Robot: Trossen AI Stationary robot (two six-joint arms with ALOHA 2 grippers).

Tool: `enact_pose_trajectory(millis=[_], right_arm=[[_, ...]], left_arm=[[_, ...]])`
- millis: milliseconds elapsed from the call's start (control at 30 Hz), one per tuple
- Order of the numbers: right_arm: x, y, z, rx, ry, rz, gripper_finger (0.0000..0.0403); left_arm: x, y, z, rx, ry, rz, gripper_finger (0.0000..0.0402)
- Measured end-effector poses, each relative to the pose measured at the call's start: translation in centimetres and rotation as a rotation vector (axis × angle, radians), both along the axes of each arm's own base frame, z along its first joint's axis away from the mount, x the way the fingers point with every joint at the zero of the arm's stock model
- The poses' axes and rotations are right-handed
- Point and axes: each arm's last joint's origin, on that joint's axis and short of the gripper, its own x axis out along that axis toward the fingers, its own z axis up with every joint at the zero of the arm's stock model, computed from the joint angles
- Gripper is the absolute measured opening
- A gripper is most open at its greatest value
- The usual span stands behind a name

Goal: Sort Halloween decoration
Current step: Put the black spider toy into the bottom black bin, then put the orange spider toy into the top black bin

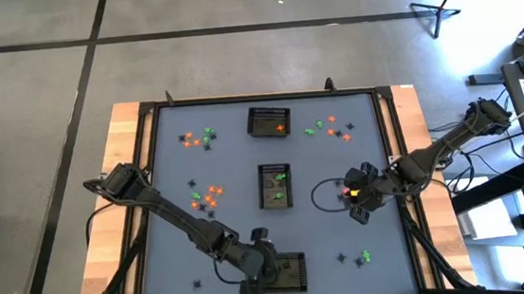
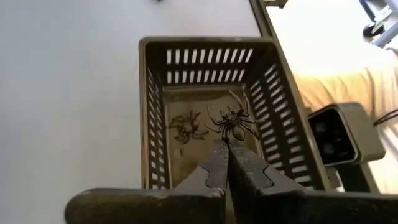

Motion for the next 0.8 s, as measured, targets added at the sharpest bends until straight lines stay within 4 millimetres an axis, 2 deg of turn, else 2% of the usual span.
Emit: enact_pose_trajectory(millis=[433,667,800], right_arm=[[-0.4,-0.3,-0.2,-0.008,0.048,-0.038,0.0092],[-0.3,-0.2,-1.2,-0.04,0.136,-0.084,0.0092],[-0.1,-0.1,-2.1,-0.081,0.206,-0.089,0.0092]], left_arm=[[0.1,0.2,0.1,0.071,-0.041,0.026,0.0068],[0.6,1.0,0.7,0.09,-0.074,0.037,0.0075],[0.7,1.4,1.9,0.127,-0.14,0.022,0.0076]])
